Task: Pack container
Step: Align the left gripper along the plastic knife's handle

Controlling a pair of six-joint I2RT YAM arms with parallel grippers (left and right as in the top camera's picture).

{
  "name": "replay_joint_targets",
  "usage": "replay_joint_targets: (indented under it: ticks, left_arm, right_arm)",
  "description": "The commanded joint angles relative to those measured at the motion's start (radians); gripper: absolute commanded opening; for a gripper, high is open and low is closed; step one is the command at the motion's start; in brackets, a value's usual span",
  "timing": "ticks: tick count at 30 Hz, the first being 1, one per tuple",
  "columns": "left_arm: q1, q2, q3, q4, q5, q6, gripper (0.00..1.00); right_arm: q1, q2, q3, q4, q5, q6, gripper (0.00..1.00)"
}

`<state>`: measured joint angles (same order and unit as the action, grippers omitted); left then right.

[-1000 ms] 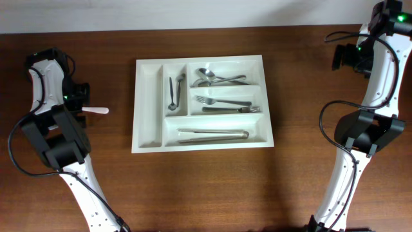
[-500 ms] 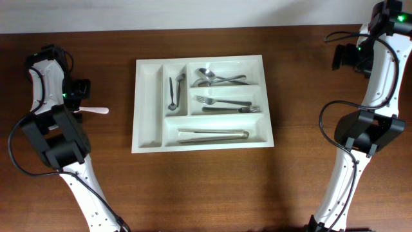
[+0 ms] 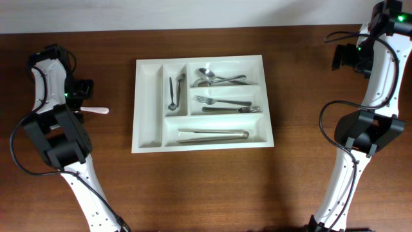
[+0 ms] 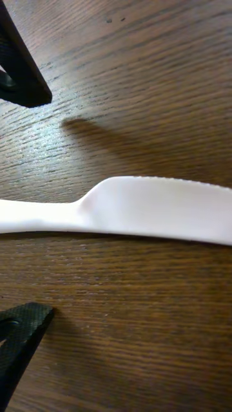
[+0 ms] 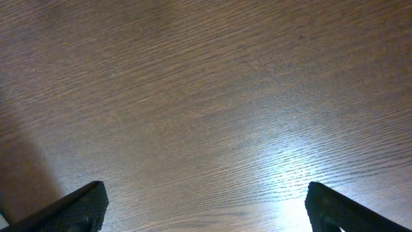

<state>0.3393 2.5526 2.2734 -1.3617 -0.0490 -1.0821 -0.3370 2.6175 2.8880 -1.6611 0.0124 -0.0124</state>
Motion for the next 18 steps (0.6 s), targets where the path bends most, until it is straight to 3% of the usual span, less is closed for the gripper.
replay_joint_targets:
  ticks: [1,18]
  left_arm:
    - [-0.005,0.021,-0.001,-0.003,0.0,0.041,0.99]
    - [-0.005,0.021,-0.002,0.001,0.0,0.078,0.99]
  right_arm:
    - [-0.004,-0.023,-0.006,0.0,-0.005,-0.006,0.99]
    - [-0.004,-0.023,-0.006,0.0,-0.005,-0.006,0.99]
